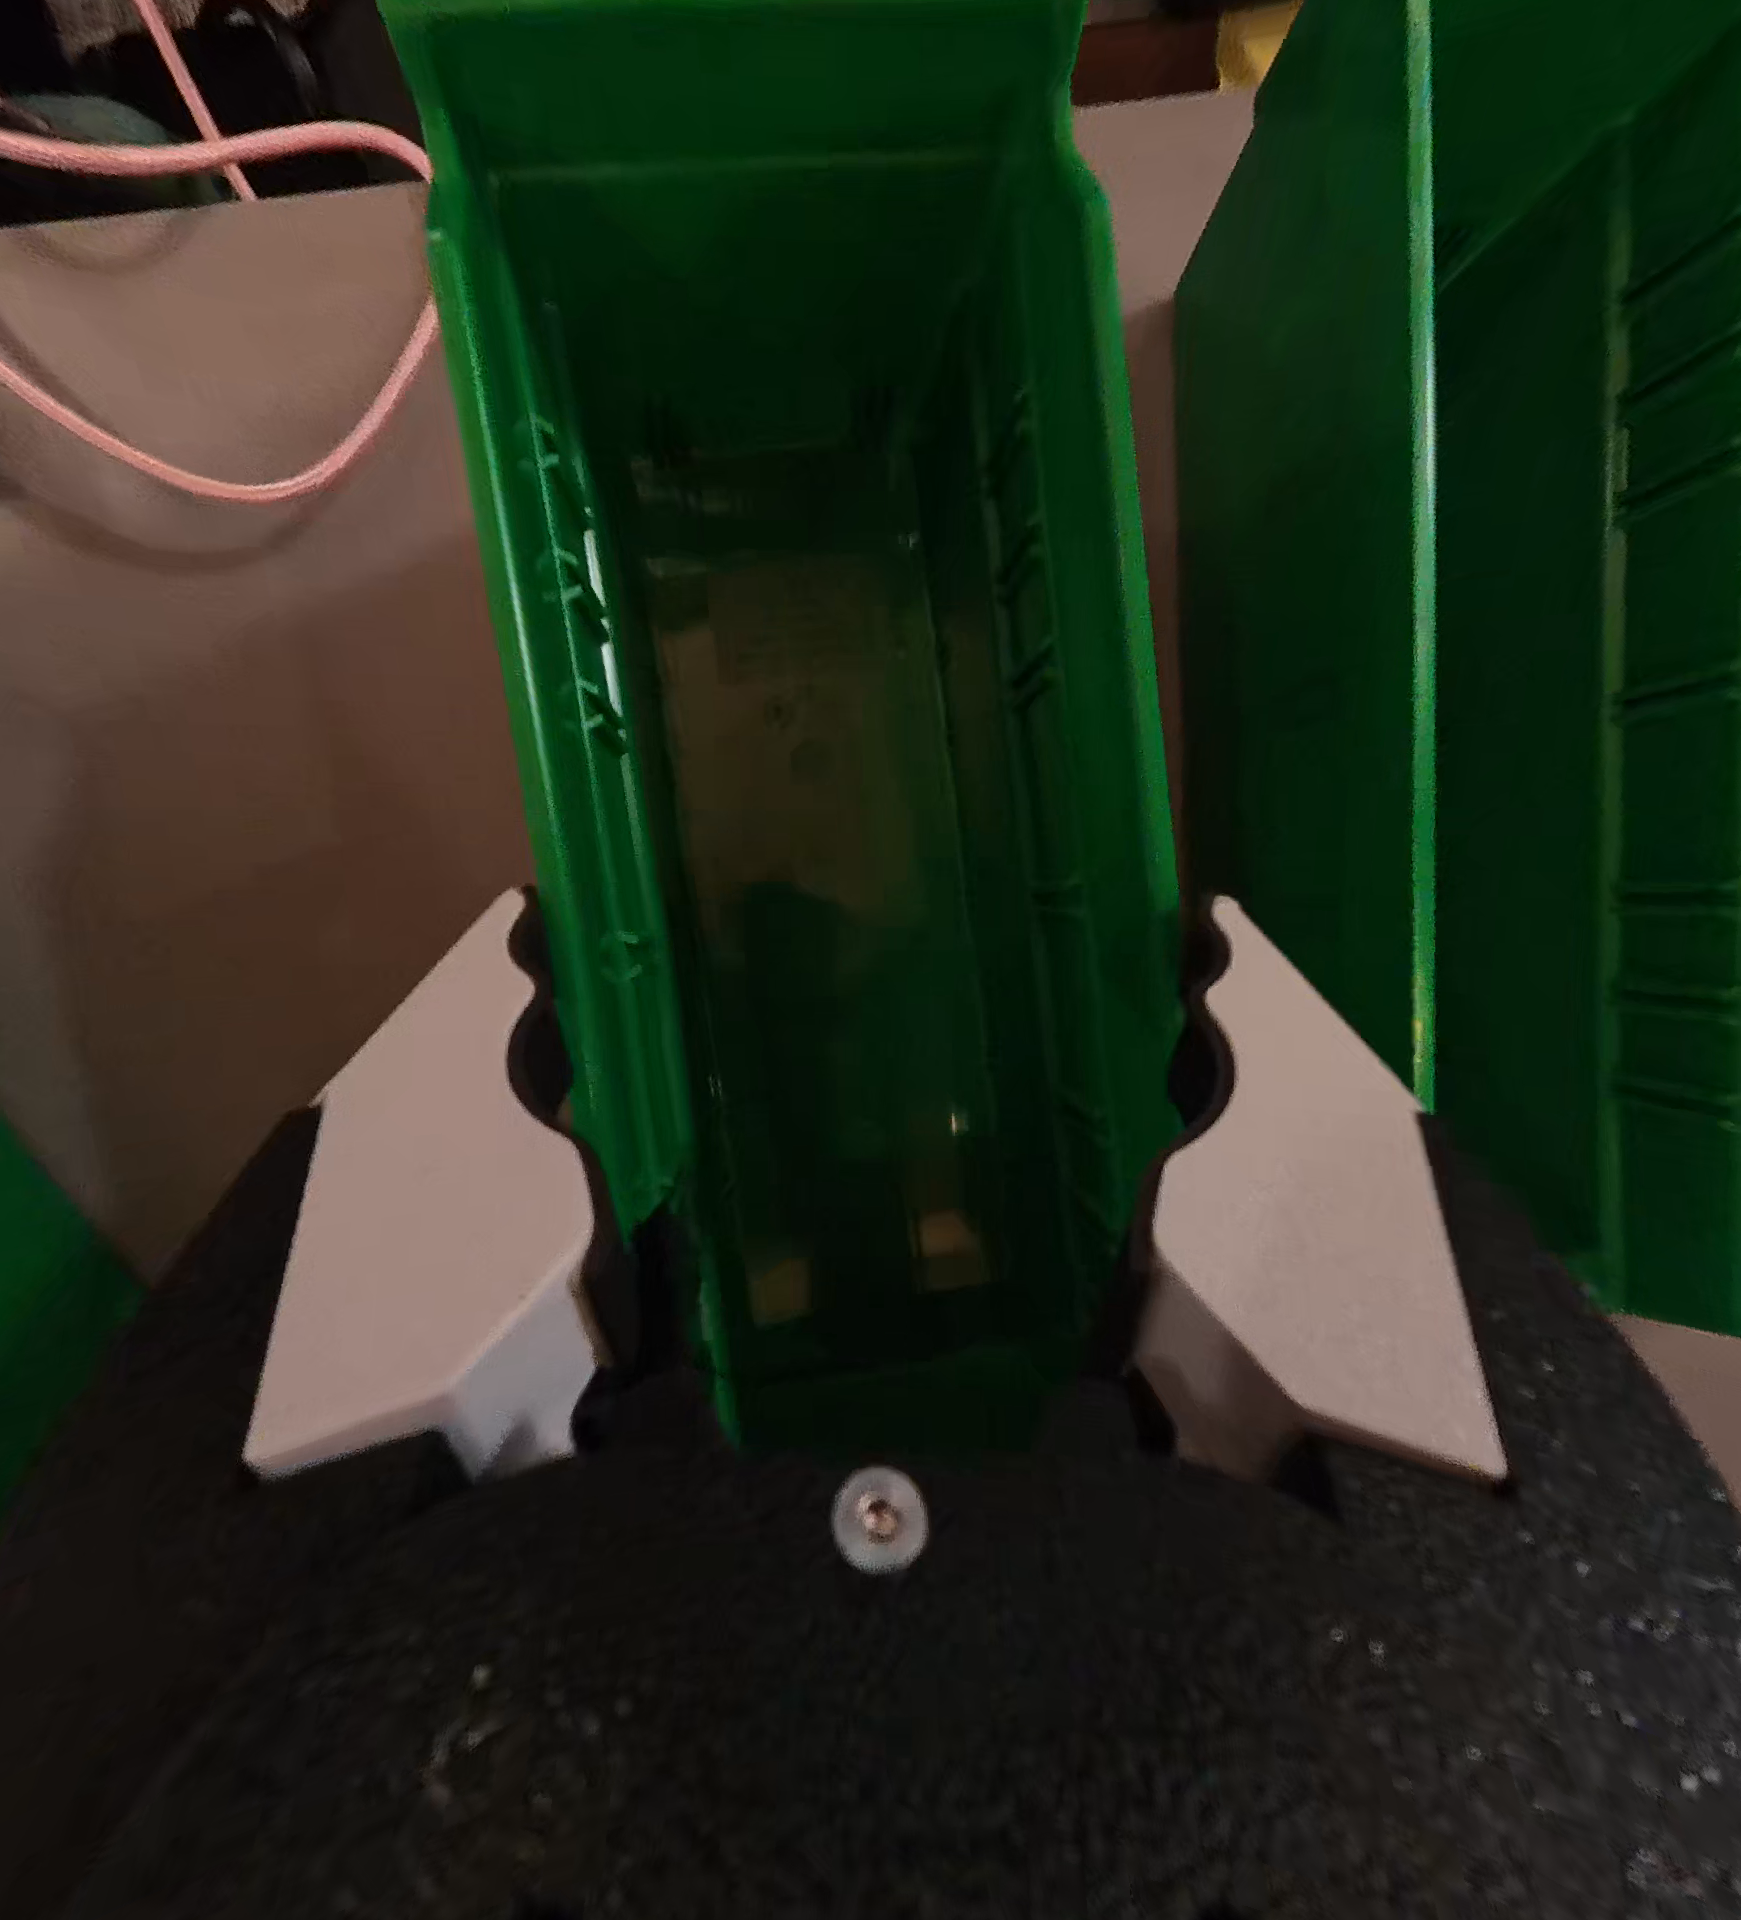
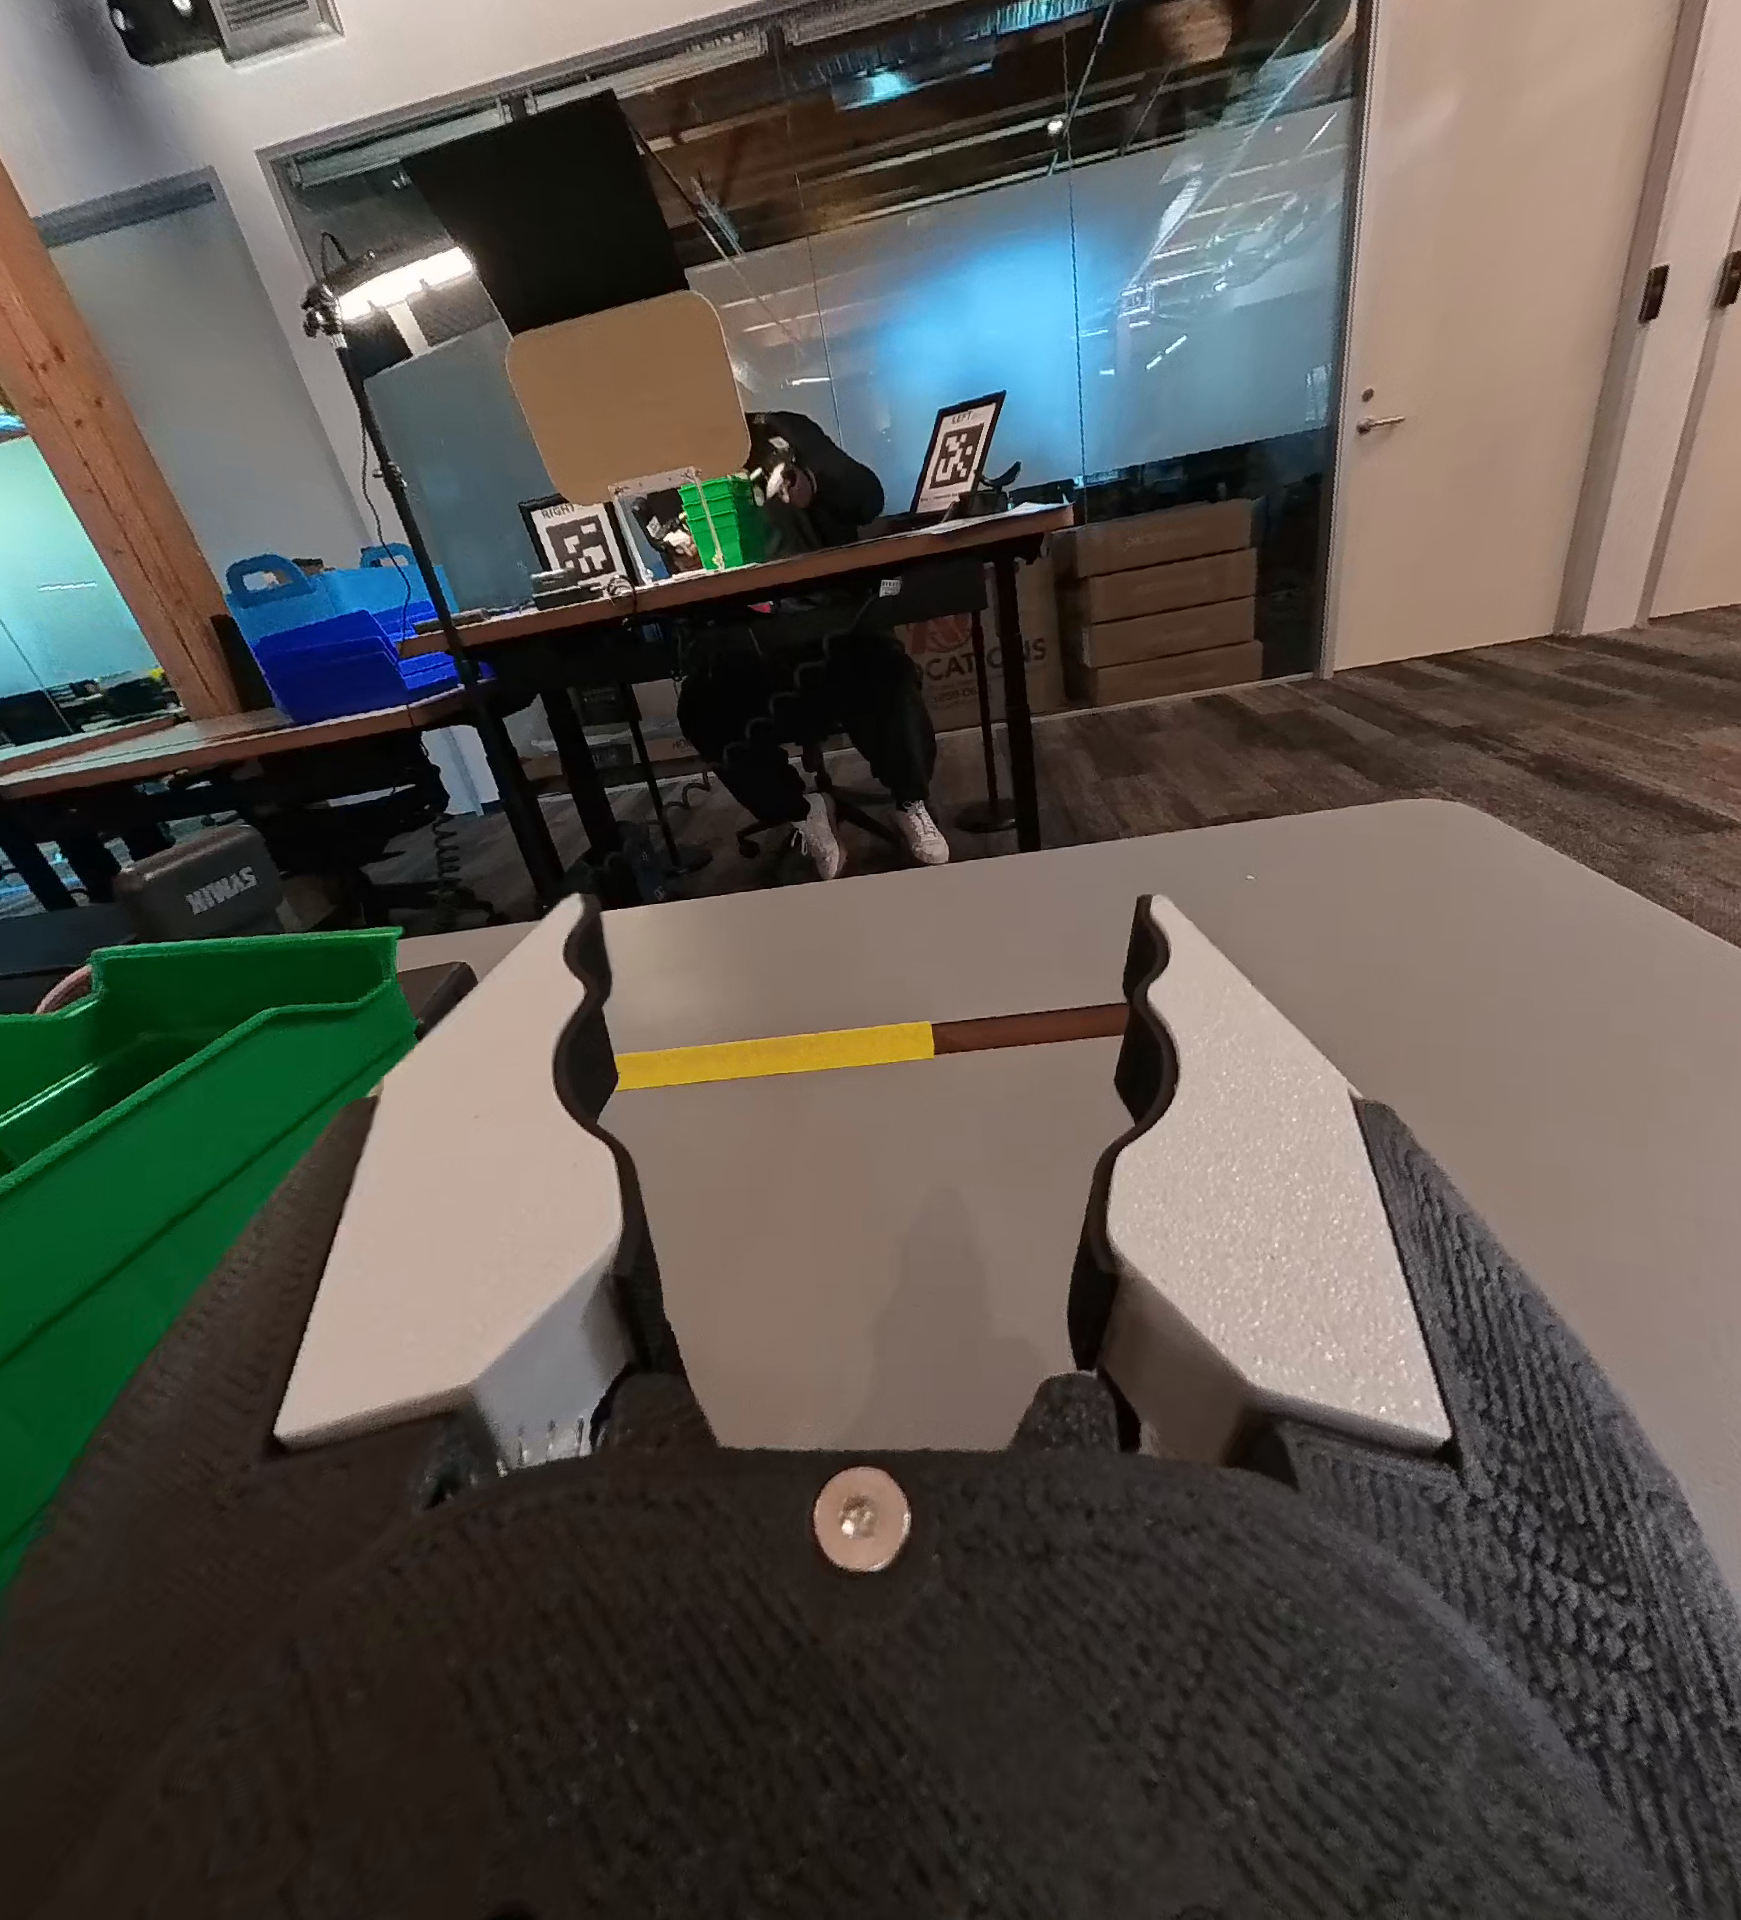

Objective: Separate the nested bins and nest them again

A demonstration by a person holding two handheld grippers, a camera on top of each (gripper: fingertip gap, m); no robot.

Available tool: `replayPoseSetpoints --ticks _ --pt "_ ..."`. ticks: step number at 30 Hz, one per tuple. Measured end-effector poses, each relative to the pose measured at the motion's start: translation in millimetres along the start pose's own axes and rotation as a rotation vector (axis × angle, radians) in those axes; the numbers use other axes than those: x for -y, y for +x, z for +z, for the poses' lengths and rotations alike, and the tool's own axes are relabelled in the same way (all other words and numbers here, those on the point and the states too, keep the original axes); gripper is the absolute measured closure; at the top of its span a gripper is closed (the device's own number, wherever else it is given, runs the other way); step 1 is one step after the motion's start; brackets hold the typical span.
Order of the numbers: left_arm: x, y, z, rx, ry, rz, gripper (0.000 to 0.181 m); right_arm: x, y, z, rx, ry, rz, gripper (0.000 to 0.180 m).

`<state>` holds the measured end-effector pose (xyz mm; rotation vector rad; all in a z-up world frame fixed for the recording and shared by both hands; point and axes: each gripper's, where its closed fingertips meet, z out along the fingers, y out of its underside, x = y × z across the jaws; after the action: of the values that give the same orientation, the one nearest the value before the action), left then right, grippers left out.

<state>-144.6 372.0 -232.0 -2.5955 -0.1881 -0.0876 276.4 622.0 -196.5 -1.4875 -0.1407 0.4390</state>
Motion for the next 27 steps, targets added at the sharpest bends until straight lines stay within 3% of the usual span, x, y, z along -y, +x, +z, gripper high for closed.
replayPoseSetpoints --ticks 3,6,9,13,19,22,27 --pt "8 6 -7 -0.067 0.107 -0.016 0.021 4 -3 -3 0.014 0.035 0.002 0.075" --pt "20 12 -45 -0.09 0.323 0.031 0.021 7 -5 -5 0.028 0.054 -0.002 0.071" --pt "13 3 -108 -0.006 0.557 0.1 0.021 9 -5 -7 0.022 0.071 -0.027 0.07" --pt "-42 -33 -176 0.105 0.715 0.092 0.021 12 -9 -9 0.03 0.094 -0.018 0.068" --pt "-139 -154 -238 0.436 1.044 -0.087 0.028 24 -5 -26 -0.016 0.158 -0.07 0.068" --pt "-190 -206 -245 0.56 1.102 -0.214 0.033 33 1 -42 -0.072 0.203 -0.106 0.069" --pt "-251 -268 -205 0.562 1.005 -0.444 0.042 38 -2 -73 -0.139 0.214 -0.183 0.069"
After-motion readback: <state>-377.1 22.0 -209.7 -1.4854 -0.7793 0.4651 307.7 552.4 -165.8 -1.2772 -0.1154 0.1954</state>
